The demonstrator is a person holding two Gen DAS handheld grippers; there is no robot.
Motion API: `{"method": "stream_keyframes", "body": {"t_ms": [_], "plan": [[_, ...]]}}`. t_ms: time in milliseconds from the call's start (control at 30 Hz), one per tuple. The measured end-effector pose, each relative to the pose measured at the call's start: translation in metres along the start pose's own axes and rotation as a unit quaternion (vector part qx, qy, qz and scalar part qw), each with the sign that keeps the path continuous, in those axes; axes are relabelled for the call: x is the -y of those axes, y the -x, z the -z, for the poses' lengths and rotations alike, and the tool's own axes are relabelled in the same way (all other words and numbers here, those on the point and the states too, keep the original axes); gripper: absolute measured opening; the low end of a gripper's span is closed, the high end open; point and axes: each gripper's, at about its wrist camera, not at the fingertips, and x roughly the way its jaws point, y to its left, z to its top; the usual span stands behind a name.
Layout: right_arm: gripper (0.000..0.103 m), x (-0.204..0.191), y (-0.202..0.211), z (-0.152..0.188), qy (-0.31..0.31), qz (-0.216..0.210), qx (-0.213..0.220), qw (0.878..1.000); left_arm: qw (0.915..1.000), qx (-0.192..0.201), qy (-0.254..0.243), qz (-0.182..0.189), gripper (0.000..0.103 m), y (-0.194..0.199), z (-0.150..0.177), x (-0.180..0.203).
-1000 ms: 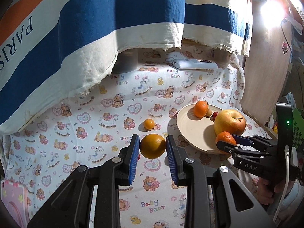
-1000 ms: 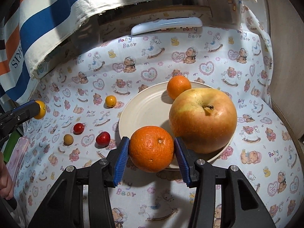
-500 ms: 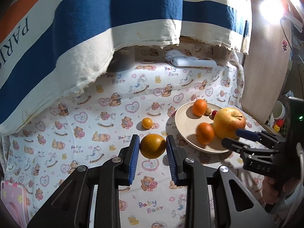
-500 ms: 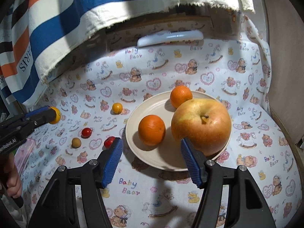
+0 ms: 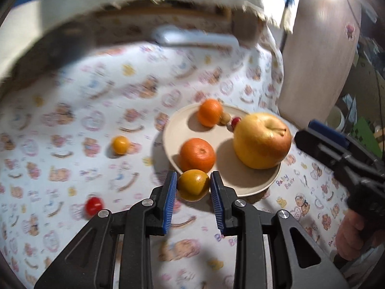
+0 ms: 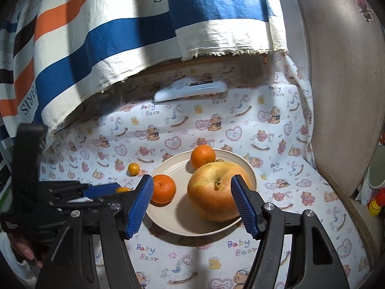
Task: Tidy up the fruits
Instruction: 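Lower the small yellow fruit onto the plate and open left gripper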
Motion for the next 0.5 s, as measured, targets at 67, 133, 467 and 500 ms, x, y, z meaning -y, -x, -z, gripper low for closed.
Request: {"method": "stream_keyframes", "body": {"t_ms": [67, 133, 467, 500], "plan": [[0.068, 0.003, -0.002, 0.000, -0.006, 0.003, -0.004, 1.000, 0.9999, -0.006, -0.010, 0.000, 0.028, -0.010, -0.001, 0.007], [0.068, 0.006, -0.004, 0.001, -0.010, 0.000, -0.009, 1.000, 0.9998, -0.007, -0.016, 0.002, 0.028, -0.017, -0.003, 0.014], [0.068, 0.009, -0.007, 0.000, -0.012, 0.000, -0.022, 1.000, 0.9997, -0.013, -0.022, 0.006, 0.028, -0.032, -0.002, 0.019], [0.068, 0.009, -0.007, 0.000, -0.010, 0.000, -0.023, 1.000, 0.9997, -0.011, -0.023, 0.005, 0.028, -0.031, -0.002, 0.019]]}}
